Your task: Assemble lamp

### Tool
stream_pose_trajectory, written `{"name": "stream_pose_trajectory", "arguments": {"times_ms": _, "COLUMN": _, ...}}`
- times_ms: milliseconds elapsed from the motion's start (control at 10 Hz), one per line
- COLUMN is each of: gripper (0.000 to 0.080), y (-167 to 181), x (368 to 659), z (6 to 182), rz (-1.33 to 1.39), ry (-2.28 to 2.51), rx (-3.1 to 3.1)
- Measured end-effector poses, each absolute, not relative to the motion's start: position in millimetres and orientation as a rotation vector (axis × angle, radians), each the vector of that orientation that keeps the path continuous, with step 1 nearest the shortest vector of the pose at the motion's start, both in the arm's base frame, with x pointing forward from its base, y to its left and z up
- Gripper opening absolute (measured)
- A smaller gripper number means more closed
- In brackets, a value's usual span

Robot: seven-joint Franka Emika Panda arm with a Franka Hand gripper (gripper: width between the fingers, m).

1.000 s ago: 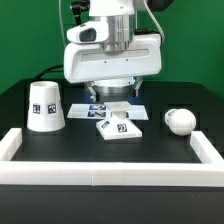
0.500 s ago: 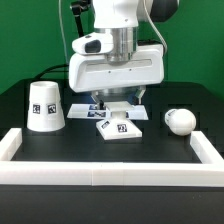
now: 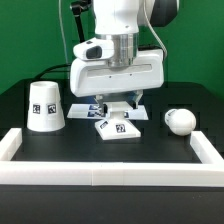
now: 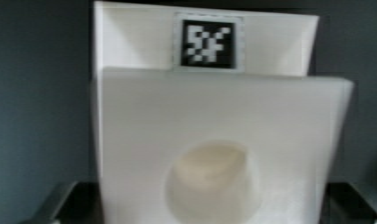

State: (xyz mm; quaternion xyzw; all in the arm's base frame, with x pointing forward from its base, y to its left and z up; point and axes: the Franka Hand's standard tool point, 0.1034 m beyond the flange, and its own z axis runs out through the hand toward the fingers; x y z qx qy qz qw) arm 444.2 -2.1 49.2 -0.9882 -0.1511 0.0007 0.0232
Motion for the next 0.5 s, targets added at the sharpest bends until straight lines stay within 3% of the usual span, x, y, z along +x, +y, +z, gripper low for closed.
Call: {"name": "stream_pose_trajectory", "arguments": {"times_ms": 500, "gripper": 0.0534, "y": -2.1, "x": 444.1, "z": 49.2, "rz": 0.003, "ry": -0.469, "rx": -3.059}}
